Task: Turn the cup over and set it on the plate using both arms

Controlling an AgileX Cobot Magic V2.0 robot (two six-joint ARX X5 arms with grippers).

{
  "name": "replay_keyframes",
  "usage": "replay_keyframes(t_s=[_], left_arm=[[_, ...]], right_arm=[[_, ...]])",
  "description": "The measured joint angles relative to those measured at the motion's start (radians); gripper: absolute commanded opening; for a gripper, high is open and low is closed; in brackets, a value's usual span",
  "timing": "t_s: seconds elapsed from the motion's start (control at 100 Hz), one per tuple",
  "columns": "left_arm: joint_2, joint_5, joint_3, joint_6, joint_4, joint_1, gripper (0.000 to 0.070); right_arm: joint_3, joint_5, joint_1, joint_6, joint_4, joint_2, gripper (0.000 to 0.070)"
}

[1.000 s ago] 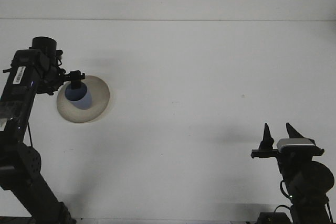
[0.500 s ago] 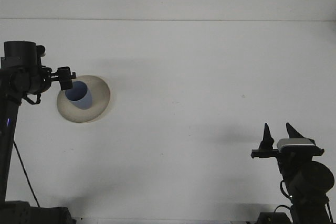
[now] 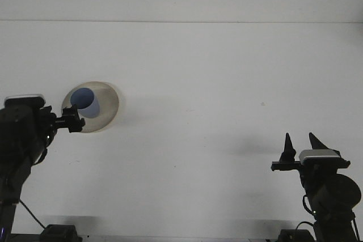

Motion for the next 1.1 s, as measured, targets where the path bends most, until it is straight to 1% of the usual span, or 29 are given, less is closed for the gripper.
replay_keyframes(t_s=[0.18, 0.37, 0.51, 0.7, 0.76, 0.79, 0.82, 0.85, 0.89, 0.98, 1.0, 1.02, 1.03, 1.1], left_arm=[[-0.224, 0.000, -0.280, 0.003, 0.180, 0.000, 0.0463], [-0.407, 0.000, -0.490, 0.055, 0.298, 0.000, 0.0463], [-0.489, 0.000, -0.552, 0.079, 0.326, 0.000, 0.0463], [-0.503, 0.000, -0.551, 0.092, 0.338, 0.000, 0.0462], [-0.503, 0.000, -0.551, 0.094, 0.338, 0.000, 0.0451], [-0.502, 0.000, -0.551, 0.094, 0.338, 0.000, 0.0429], [-0.502, 0.000, -0.551, 0.094, 0.337, 0.000, 0.0382], [-0.502, 0.000, -0.551, 0.094, 0.337, 0.000, 0.0322], [-0.502, 0.000, -0.551, 0.094, 0.336, 0.000, 0.0241], [-0.503, 0.000, -0.551, 0.094, 0.334, 0.000, 0.0081], [-0.503, 0.000, -0.551, 0.094, 0.334, 0.000, 0.0044], [-0.503, 0.000, -0.551, 0.094, 0.334, 0.000, 0.0007], [-0.503, 0.000, -0.551, 0.094, 0.334, 0.000, 0.0000], [-0.503, 0.000, -0.551, 0.094, 0.334, 0.000, 0.0007]], right_arm=[[0.000, 0.000, 0.000, 0.000, 0.000, 0.000, 0.0416], [0.000, 0.000, 0.000, 0.000, 0.000, 0.000, 0.0416], [0.000, 0.000, 0.000, 0.000, 0.000, 0.000, 0.0416], [0.000, 0.000, 0.000, 0.000, 0.000, 0.000, 0.0415], [0.000, 0.000, 0.000, 0.000, 0.000, 0.000, 0.0413], [0.000, 0.000, 0.000, 0.000, 0.000, 0.000, 0.0405], [0.000, 0.000, 0.000, 0.000, 0.000, 0.000, 0.0383], [0.000, 0.000, 0.000, 0.000, 0.000, 0.000, 0.0342], [0.000, 0.000, 0.000, 0.000, 0.000, 0.000, 0.0262], [0.000, 0.000, 0.000, 0.000, 0.000, 0.000, 0.0036], [0.000, 0.000, 0.000, 0.000, 0.000, 0.000, 0.0000], [0.000, 0.000, 0.000, 0.000, 0.000, 0.000, 0.0000], [0.000, 0.000, 0.000, 0.000, 0.000, 0.000, 0.0000], [0.000, 0.000, 0.000, 0.000, 0.000, 0.000, 0.0000]])
